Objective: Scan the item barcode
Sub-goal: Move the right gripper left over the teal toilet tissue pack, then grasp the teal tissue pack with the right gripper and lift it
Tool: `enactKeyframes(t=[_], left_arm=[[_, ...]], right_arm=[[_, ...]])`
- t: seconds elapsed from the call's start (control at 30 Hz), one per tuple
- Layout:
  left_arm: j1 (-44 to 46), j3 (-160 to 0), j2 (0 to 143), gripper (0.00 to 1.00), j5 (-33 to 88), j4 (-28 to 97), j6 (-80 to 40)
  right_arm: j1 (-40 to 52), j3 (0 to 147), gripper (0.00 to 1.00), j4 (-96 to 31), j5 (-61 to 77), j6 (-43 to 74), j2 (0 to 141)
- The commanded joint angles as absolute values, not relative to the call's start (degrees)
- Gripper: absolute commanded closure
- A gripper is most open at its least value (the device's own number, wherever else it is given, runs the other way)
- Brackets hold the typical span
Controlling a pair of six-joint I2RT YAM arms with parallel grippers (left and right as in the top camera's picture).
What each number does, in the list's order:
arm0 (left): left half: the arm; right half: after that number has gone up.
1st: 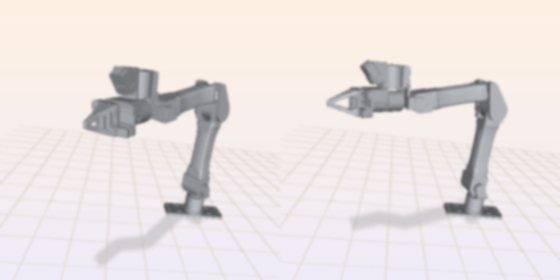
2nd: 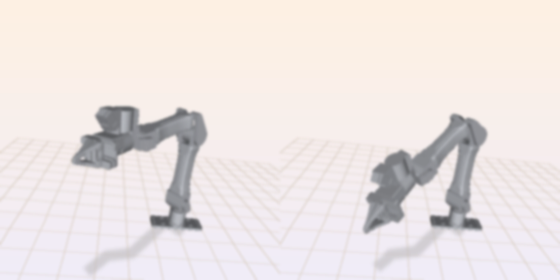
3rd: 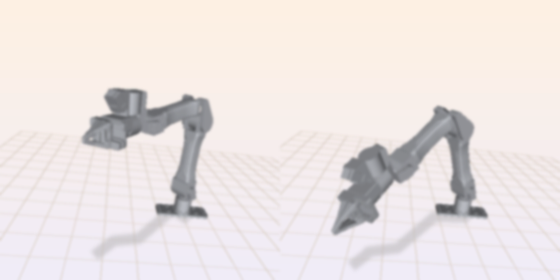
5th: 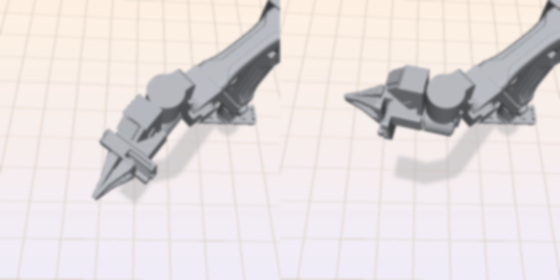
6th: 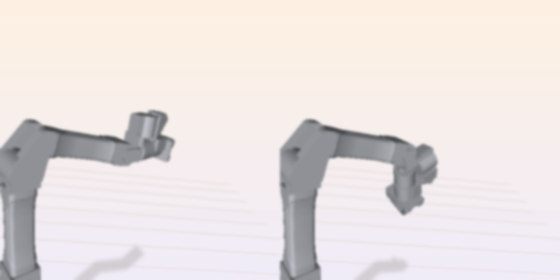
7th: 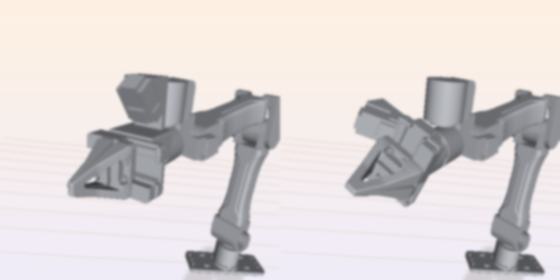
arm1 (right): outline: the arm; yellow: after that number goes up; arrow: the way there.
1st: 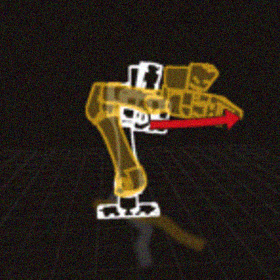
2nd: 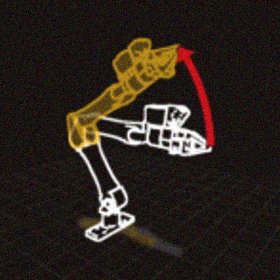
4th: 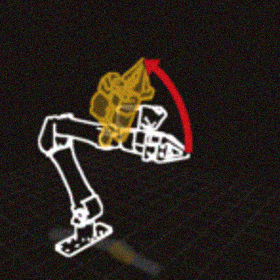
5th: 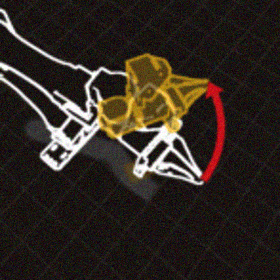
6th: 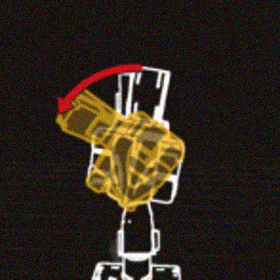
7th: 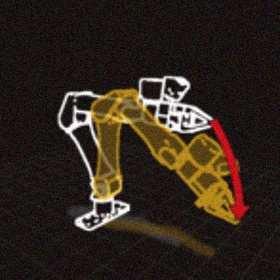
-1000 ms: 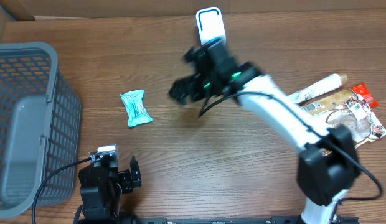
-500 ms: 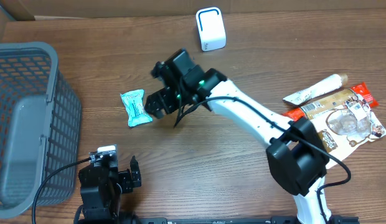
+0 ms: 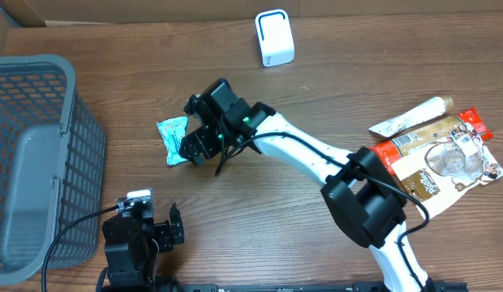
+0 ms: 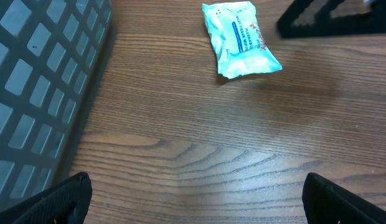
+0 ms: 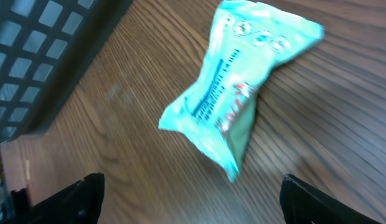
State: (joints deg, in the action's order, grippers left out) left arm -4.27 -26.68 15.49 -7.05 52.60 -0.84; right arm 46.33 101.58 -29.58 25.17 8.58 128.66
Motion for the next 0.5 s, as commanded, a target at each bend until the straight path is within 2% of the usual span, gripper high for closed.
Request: enactKeyframes(t=[0.0, 0.47], left_arm=[[-4.6, -26.6, 15.2, 0.00, -6.5, 52.5, 0.2], [-4.6, -26.6, 15.2, 0.01, -6.5, 52.5, 0.2]], right_arm=[[48.2, 103.2, 0.12, -27.2, 23.4, 7.2, 131.0], [50.2, 103.2, 0.17, -16.8, 8.3, 0.9, 136.9]])
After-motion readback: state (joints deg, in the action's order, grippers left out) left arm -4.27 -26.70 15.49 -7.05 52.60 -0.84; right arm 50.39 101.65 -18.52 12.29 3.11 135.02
